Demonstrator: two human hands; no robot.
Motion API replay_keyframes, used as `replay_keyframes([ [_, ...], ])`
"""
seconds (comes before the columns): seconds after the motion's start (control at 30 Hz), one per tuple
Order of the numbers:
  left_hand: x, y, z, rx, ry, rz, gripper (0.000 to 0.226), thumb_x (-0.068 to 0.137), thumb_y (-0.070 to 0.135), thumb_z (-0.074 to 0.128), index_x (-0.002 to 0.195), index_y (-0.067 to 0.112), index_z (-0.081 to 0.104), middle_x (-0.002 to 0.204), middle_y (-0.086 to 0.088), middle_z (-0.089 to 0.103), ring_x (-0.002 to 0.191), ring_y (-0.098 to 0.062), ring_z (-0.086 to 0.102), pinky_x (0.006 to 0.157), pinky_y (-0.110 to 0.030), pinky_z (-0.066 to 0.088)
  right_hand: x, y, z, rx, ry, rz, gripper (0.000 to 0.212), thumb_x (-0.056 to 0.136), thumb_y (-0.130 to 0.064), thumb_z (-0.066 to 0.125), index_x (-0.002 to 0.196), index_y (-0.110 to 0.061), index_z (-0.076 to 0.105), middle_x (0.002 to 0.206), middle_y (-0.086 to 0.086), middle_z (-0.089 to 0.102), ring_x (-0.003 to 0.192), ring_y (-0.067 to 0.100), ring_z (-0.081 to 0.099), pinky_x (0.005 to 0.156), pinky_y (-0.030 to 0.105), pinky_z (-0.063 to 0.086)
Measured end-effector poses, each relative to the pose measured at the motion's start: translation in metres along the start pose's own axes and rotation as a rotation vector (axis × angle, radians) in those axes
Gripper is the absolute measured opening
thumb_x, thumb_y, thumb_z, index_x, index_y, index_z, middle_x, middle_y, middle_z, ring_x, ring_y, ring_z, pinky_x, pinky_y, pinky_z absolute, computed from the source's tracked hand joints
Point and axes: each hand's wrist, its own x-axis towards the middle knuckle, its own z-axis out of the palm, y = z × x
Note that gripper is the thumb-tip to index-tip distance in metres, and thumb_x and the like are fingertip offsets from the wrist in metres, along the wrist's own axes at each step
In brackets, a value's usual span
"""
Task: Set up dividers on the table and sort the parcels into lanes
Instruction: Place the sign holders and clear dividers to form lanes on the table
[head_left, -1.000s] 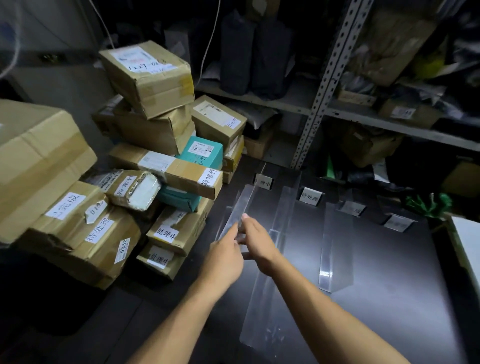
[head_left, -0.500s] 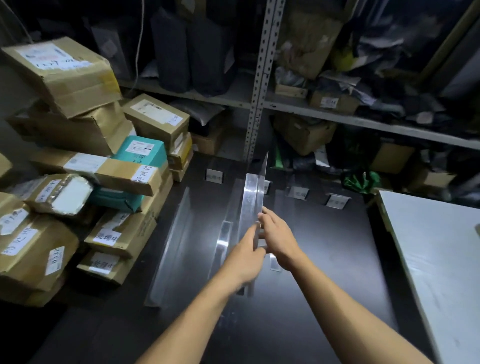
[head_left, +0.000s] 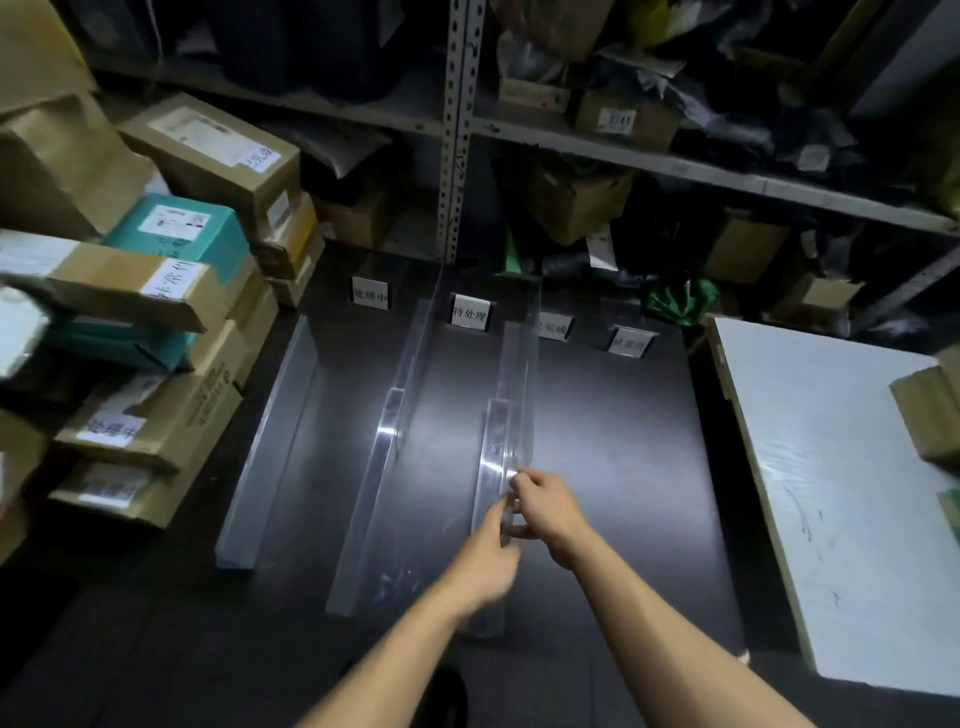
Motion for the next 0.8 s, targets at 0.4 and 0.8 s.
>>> replay_keyframes([
  [0.4, 0.012, -0.031, 0.023, 0.018, -0.019, -0.044, 0.073, 0.092, 0.01, 0.044, 0.15, 0.045, 0.016, 0.132, 0.014, 0.048, 0.075, 0.011, 0.048, 0.067, -0.007, 0.037, 0.013, 0.031, -0.006, -0.02, -0.011, 0.09, 0.02, 0.096, -0.009, 0.042, 0.106, -0.004, 0.059, 0.086, 0.011, 0.059, 0.076, 0.02, 0.061, 0.064, 0.038, 0.061],
  [0.8, 0.019, -0.034, 0.028, 0.085, 0.034, -0.034, 0.076, 0.093, 0.024, 0.056, 0.153, 0.04, 0.014, 0.152, 0.001, 0.041, 0.13, -0.016, 0.046, 0.091, -0.019, 0.034, 0.055, 0.008, -0.021, -0.382, 0.082, -0.083, 0.054, 0.096, -0.021, 0.048, 0.148, -0.01, 0.039, 0.138, 0.011, 0.058, 0.114, 0.029, 0.062, 0.103, 0.045, 0.047],
])
